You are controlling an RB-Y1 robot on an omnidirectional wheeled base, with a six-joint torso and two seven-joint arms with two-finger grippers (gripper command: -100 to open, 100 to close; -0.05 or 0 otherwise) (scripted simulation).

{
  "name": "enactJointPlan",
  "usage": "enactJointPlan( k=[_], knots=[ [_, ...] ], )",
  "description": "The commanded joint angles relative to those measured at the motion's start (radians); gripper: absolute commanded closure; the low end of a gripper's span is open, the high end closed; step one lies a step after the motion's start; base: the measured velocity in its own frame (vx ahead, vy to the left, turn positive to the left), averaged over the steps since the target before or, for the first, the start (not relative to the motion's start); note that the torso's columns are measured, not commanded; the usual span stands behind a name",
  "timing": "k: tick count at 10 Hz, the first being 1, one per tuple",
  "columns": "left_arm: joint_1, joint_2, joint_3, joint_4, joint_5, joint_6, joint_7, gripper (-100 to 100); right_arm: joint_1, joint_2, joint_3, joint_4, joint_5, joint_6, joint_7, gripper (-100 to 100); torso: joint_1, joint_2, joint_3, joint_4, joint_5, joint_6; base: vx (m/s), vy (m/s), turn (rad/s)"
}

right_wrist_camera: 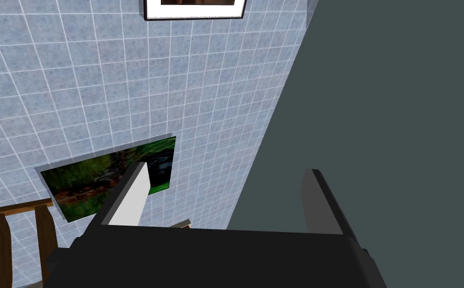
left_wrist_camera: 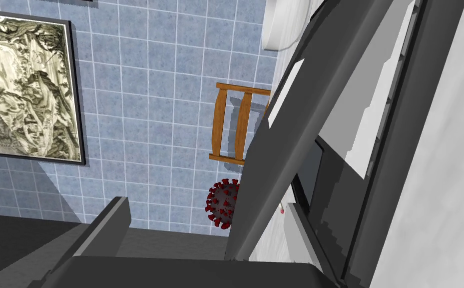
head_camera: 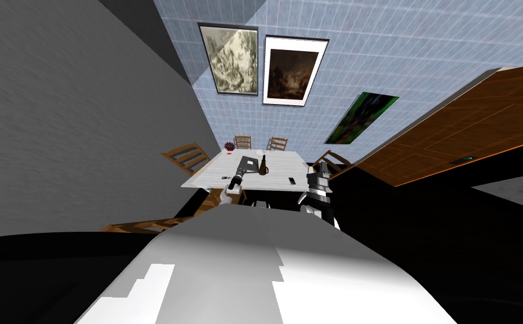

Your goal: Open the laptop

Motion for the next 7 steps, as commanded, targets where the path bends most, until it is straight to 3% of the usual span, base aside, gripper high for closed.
enactJointPlan(
  k=[1,3,4,5,7],
  knots=[
    [-0.030,0.006,0.004,-0.027,0.002,0.053,0.003,-100,0.000,0.000,0.000,0.000,0.000,0.000,0.000,0,0.000,0.000,0.000,0.000,0.000,0.000,-0.039,-0.001,0.012],
    [-0.052,0.010,0.007,-0.047,0.004,0.094,0.005,-100,0.000,0.000,0.000,0.000,0.000,0.000,0.000,0,0.001,0.000,0.000,0.000,0.000,0.000,-0.045,0.006,0.018],
    [-0.044,0.015,0.005,-0.036,0.006,0.079,0.008,-100,0.000,0.000,0.000,0.000,0.000,0.000,0.000,0,0.001,-0.001,0.000,0.000,0.000,0.000,-0.016,0.004,0.002],
    [-0.047,0.016,0.006,-0.036,0.006,0.083,0.009,0,0.000,0.000,0.000,0.000,0.000,0.000,0.000,0,0.000,-0.002,-0.001,-0.001,0.000,0.000,0.000,0.000,0.000],
    [-0.045,0.016,0.006,-0.034,0.006,0.084,0.009,0,0.000,0.000,0.000,0.000,0.000,0.000,0.000,0,0.000,-0.002,-0.001,-0.001,0.000,0.000,0.000,0.000,0.000]
  ],
)
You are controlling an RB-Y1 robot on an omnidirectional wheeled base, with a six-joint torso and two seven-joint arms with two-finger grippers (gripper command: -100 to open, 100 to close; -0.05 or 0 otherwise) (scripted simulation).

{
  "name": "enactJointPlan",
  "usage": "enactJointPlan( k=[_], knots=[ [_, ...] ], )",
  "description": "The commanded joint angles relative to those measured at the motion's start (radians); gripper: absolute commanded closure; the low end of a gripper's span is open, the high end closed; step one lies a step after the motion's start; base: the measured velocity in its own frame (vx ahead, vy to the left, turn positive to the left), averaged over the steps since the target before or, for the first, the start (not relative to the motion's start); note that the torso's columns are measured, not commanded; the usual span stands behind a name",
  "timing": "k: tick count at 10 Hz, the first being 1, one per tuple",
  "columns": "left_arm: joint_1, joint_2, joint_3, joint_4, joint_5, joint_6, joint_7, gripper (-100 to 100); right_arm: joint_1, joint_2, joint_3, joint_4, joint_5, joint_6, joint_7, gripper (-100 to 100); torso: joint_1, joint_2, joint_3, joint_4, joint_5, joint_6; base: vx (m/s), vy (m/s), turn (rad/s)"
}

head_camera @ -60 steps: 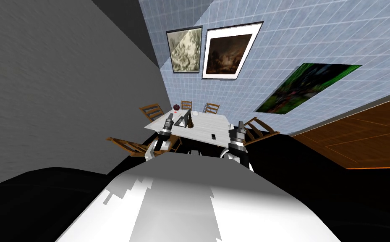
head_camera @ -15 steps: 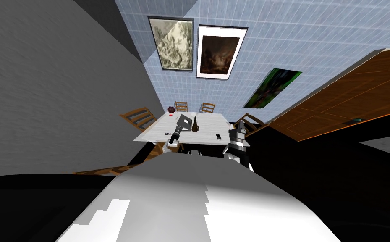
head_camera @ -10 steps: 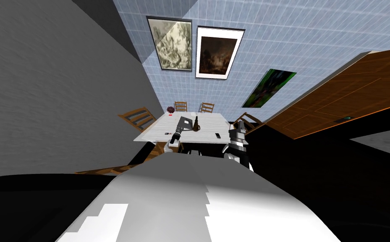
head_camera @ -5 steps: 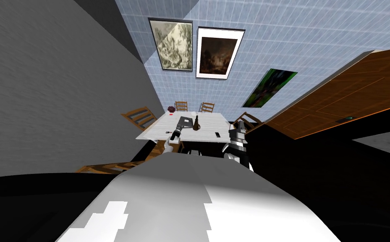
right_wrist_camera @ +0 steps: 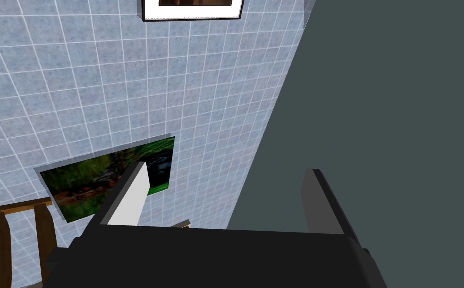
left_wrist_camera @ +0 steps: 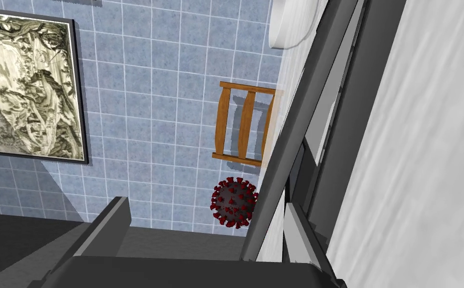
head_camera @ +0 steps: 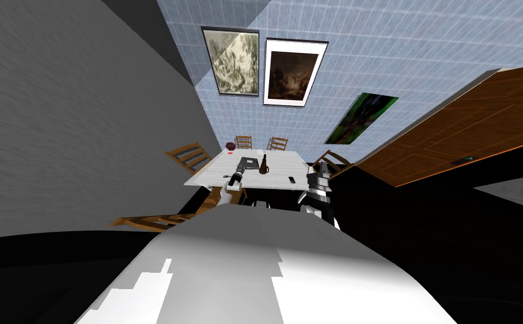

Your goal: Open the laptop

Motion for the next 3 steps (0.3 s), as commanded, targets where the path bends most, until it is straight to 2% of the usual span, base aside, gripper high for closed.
enactJointPlan(
  k=[1,3],
  knots=[
    [0.001,0.000,0.000,0.001,0.000,0.001,-0.001,0,0.000,0.000,0.000,0.000,0.000,0.000,0.000,0,0.001,0.001,0.001,0.000,0.000,0.000,0.000,0.000,0.000],
    [0.000,0.000,0.000,0.001,0.000,0.001,-0.001,0,0.000,0.000,0.000,0.000,0.000,0.000,0.000,0,0.001,0.000,0.000,-0.001,0.001,0.000,0.000,0.000,0.000]
  ],
)
